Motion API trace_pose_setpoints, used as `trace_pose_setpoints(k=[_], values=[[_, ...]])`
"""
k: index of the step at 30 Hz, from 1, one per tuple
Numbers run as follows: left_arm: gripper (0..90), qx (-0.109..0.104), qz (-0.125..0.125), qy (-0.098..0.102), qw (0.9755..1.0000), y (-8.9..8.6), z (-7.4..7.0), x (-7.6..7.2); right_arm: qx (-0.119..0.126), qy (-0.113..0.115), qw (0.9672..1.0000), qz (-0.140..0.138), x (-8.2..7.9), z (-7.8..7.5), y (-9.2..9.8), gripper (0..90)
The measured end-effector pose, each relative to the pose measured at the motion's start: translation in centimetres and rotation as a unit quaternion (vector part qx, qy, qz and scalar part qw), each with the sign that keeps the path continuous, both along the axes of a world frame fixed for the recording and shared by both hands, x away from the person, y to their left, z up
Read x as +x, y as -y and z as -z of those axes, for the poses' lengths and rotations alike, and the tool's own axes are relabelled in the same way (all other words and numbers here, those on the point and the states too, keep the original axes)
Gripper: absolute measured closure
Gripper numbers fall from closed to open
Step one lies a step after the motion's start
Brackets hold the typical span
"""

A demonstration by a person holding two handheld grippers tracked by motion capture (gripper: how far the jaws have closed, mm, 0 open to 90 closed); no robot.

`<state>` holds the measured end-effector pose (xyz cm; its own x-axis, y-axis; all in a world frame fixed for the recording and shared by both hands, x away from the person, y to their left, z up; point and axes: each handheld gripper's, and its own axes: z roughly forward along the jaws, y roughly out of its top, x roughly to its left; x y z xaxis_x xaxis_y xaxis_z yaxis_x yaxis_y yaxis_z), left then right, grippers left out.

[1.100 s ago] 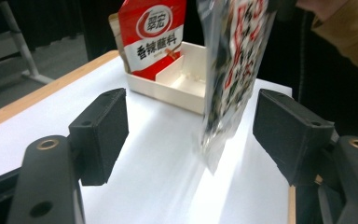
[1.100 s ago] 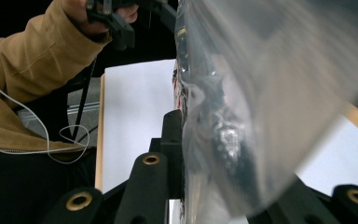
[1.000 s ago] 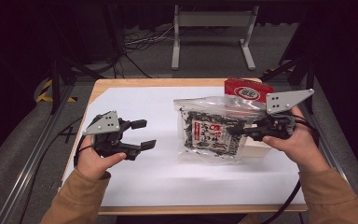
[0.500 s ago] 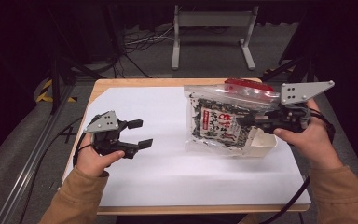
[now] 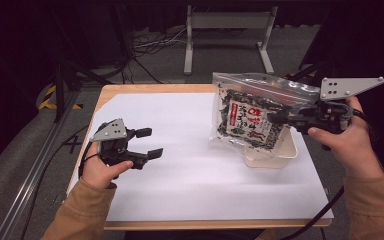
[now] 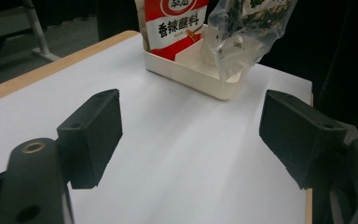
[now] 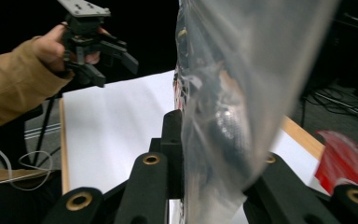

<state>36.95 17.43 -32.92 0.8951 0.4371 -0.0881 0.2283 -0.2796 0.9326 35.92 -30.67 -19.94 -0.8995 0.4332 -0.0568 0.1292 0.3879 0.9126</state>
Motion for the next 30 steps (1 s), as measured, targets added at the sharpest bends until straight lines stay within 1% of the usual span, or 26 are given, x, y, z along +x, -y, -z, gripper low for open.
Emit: trace_pose_setpoints(k=[1, 3, 6, 7, 10, 14, 19, 21, 23, 25, 29, 30], values=[[20.5, 0.0, 0.0, 0.0, 1.0, 0.0, 0.0, 0.0, 0.0, 0.0, 1.0, 0.0, 0.0, 0.0, 0.0, 75.5], [20.0, -0.002, -0.003, -0.003, 1.0, 0.0, 0.1, 0.0, -0.004, 0.003, 0.9998, 0.017, 0.2, 0.0, 0.4, 75.5], [19.3, 0.001, -0.005, -0.002, 1.0, -0.2, 0.2, 0.1, -0.004, 0.005, 0.9994, 0.033, 0.4, 0.0, 0.9, 75.5], [19.1, 0.0, -0.006, -0.006, 1.0, -0.2, 0.3, 0.1, -0.004, 0.005, 0.9993, 0.038, 0.5, 0.1, 1.2, 75.5], [18.6, 0.001, -0.005, -0.004, 1.0, -0.2, 0.4, 0.2, 0.0, 0.006, 0.9988, 0.048, 0.7, 0.2, 1.7, 75.5], [18.2, 0.001, -0.006, -0.007, 1.0, -0.2, 0.4, 0.1, 0.001, 0.009, 0.9982, 0.059, 0.9, 0.4, 2.1, 75.5], [17.9, 0.003, -0.006, -0.01, 0.9999, -0.2, 0.6, 0.2, -0.004, 0.018, 0.996, 0.088, 1.2, 0.7, 2.9, 75.6], [17.9, 0.004, -0.006, -0.008, 0.9999, -0.2, 0.6, 0.3, -0.007, 0.022, 0.995, 0.097, 1.3, 0.9, 3.1, 75.5], [17.7, 0.004, -0.006, -0.01, 0.9999, -0.2, 0.6, 0.3, -0.012, 0.025, 0.9936, 0.11, 1.6, 1.1, 3.3, 75.5], [17.7, 0.004, -0.007, -0.009, 0.9999, -0.2, 0.6, 0.3, -0.013, 0.026, 0.9931, 0.114, 1.7, 1.3, 3.4, 75.6], [17.6, 0.006, -0.007, -0.008, 0.9999, -0.3, 0.7, 0.4, -0.017, 0.025, 0.9907, 0.133, 2.0, 1.8, 3.8, 75.5], [17.6, 0.004, -0.008, -0.014, 0.9999, -0.2, 0.7, 0.3, -0.015, 0.024, 0.99, 0.138, 2.1, 2.0, 3.8, 75.5]])
